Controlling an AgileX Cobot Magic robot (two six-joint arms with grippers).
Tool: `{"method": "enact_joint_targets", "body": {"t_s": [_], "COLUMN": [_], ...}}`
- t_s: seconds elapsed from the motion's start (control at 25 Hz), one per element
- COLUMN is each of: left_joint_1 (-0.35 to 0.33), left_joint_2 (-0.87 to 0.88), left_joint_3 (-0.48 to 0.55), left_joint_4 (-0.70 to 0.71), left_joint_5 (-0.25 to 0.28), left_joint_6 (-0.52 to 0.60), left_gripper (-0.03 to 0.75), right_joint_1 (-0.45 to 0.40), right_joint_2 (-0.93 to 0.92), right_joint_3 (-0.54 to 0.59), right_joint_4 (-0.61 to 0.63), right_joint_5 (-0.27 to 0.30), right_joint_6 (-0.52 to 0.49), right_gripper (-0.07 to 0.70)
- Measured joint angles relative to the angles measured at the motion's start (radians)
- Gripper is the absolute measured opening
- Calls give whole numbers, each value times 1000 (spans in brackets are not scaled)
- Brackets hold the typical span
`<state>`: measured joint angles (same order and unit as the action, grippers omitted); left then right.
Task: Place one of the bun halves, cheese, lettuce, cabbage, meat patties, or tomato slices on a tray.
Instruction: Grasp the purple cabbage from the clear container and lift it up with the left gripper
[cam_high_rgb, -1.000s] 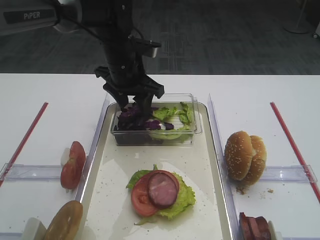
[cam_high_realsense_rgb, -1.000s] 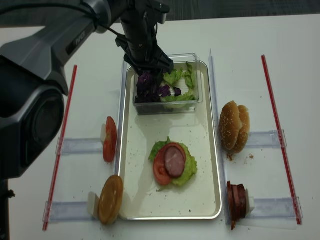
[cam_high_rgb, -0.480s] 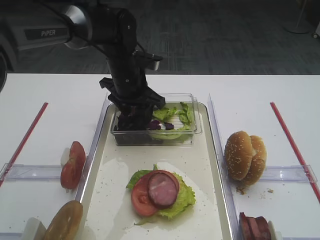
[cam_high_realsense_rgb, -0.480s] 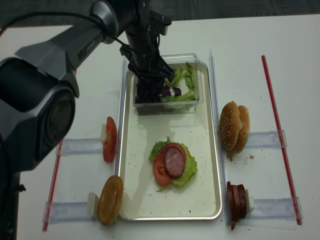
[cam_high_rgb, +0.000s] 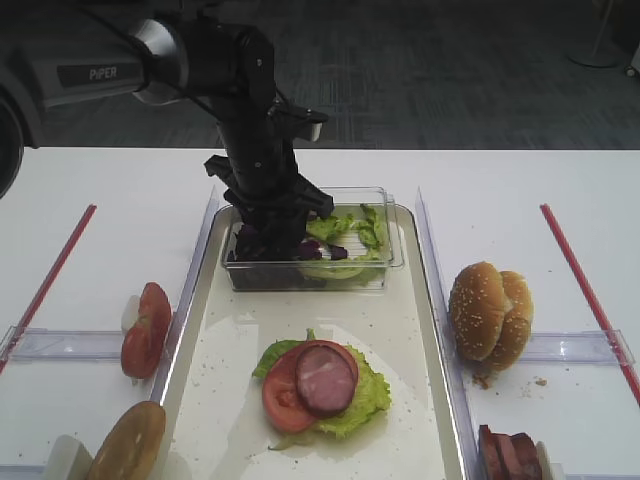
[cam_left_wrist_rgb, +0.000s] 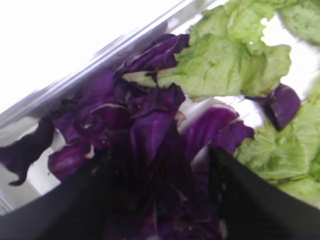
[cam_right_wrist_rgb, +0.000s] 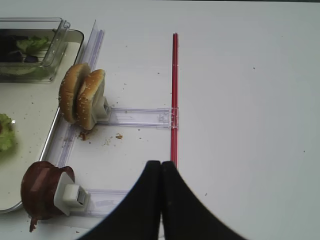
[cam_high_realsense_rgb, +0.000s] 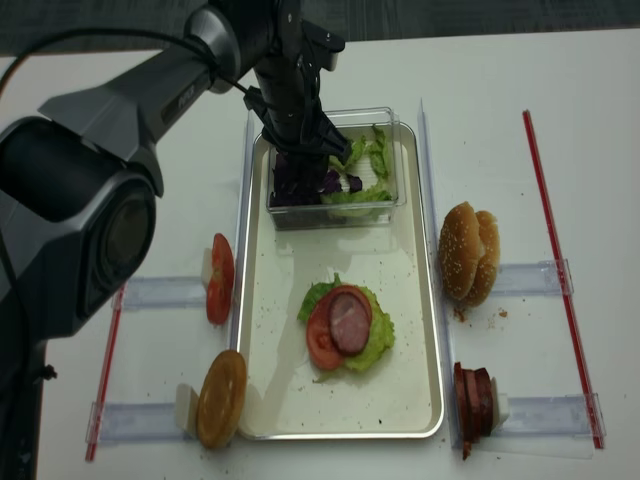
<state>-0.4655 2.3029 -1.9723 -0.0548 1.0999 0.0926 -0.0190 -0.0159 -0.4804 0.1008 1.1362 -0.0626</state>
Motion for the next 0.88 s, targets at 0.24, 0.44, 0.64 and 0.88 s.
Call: {"method": "enact_joint_targets", "body": {"t_s": [0.24,0.44,0.64,0.88], "left_joint_1": [0,0,0,0], "left_joint_2": [17,17,17,17], "left_joint_3": [-2,-2,-2,-2], "left_joint_4": [0,0,0,0], "left_joint_5": [-4,-10,-10,-12], "left_joint_6": [2,4,4,4], "left_gripper": [377,352,331,313], "right_joint_1": [0,0,0,0], "right_joint_2": [0,0,0,0], "right_joint_3": [0,0,0,0], "right_joint_4": [0,0,0,0], "right_joint_5": [0,0,0,0], "right_joint_6": [0,0,2,2], "right_gripper": [364,364,364,364]}}
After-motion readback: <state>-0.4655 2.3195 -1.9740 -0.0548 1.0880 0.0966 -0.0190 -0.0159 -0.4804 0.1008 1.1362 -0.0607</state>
